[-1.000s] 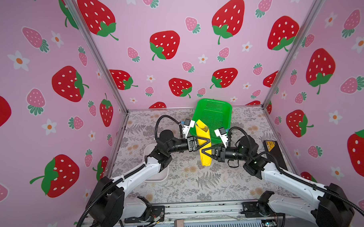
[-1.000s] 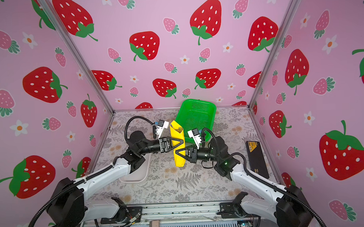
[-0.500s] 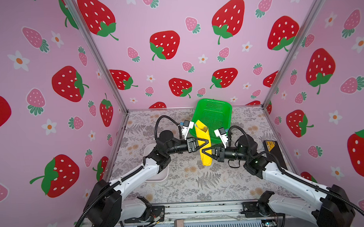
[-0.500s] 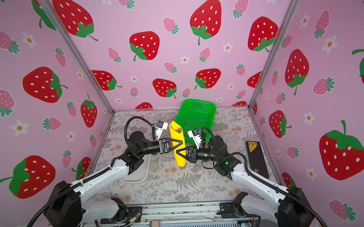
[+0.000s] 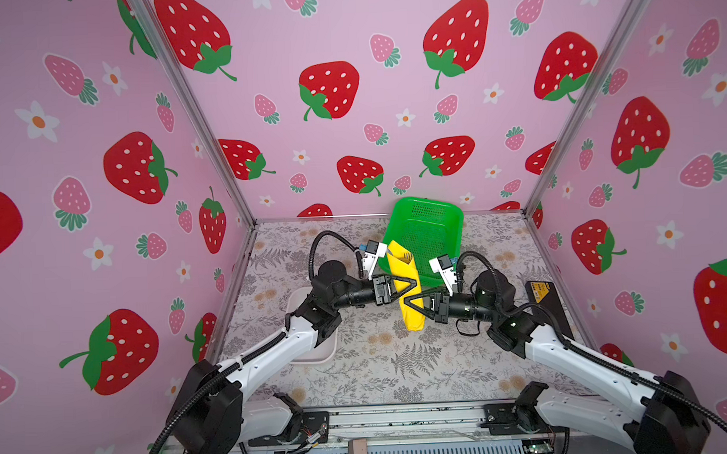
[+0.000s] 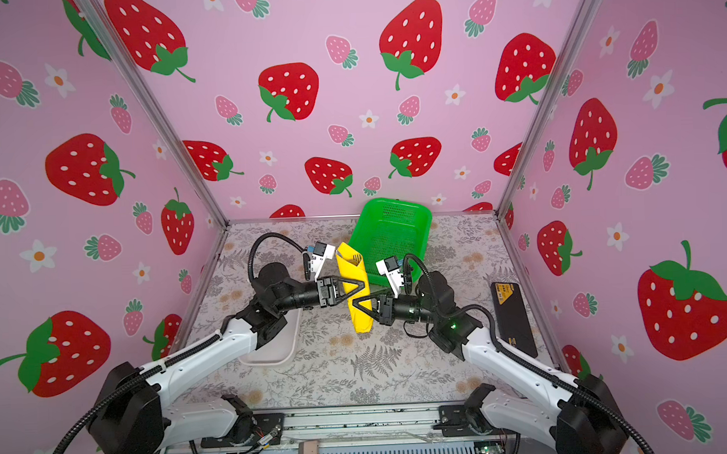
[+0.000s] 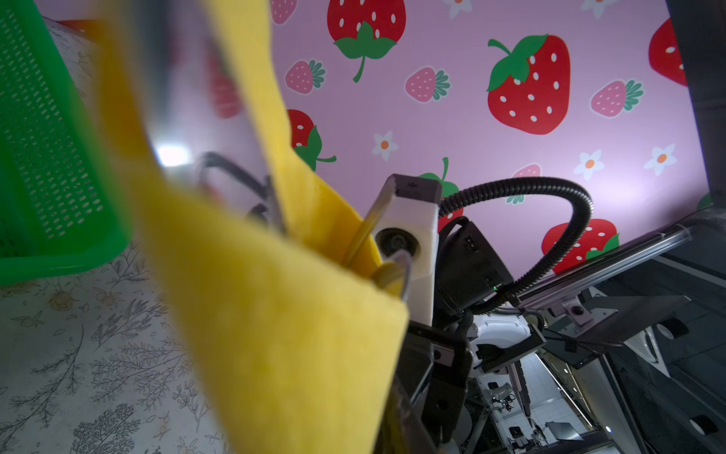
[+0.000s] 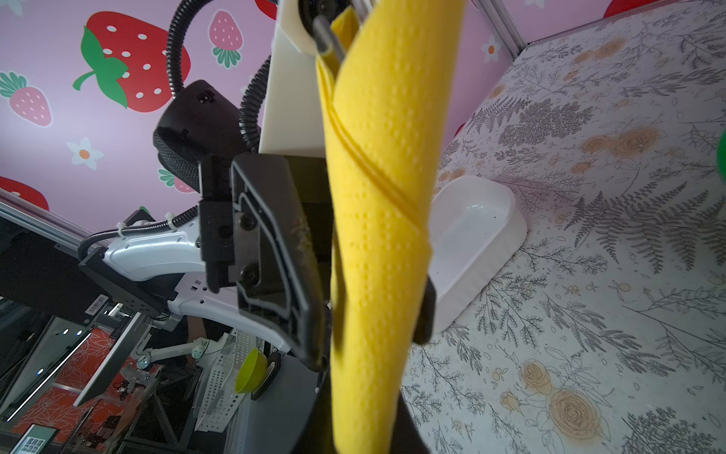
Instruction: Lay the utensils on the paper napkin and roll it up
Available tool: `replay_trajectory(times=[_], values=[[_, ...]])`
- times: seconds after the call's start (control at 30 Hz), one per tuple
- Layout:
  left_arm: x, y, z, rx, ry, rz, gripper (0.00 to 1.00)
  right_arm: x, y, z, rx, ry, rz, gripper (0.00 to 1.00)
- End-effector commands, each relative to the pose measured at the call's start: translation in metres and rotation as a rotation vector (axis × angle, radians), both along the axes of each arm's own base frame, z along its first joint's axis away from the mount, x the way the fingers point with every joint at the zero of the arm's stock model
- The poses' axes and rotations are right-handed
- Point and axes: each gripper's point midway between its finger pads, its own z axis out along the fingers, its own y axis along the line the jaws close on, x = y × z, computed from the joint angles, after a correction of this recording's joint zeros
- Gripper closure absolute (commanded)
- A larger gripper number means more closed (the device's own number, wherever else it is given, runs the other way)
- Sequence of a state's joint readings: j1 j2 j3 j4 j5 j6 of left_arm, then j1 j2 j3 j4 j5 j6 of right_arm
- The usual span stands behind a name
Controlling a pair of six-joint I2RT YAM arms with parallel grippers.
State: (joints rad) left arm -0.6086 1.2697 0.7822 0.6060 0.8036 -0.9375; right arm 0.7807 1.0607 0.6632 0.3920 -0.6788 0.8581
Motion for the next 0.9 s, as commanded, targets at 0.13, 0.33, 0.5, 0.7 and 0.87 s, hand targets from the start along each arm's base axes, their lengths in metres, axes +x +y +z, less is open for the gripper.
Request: replay_trajectory(times=[0.13,0.33,0.5,0.7,0.87], values=[[-0.005,0.002,0.021,-0.039,-0.064,-0.018,0.82,0.002,0.001,0.022,0.043,-0.06,-0.003,0.86],[-0.005,0.002,0.026,-0.053,-0.076,-0.021,0.87,0.0,0.0,0.019,0.043,-0.049,0.007,0.84],[-0.009,0.0,0.032,-0.058,-0.099,-0.046,0.88,-0.008,0.003,0.021,0.064,-0.042,0.058,0.79],[-0.014,-0.003,0.038,-0.061,-0.116,-0.096,0.89,-0.011,0.006,0.021,0.073,-0.033,0.096,0.72],[-0.016,-0.004,0.039,-0.062,-0.121,-0.112,0.9,-0.011,0.008,0.022,0.08,-0.03,0.106,0.74]])
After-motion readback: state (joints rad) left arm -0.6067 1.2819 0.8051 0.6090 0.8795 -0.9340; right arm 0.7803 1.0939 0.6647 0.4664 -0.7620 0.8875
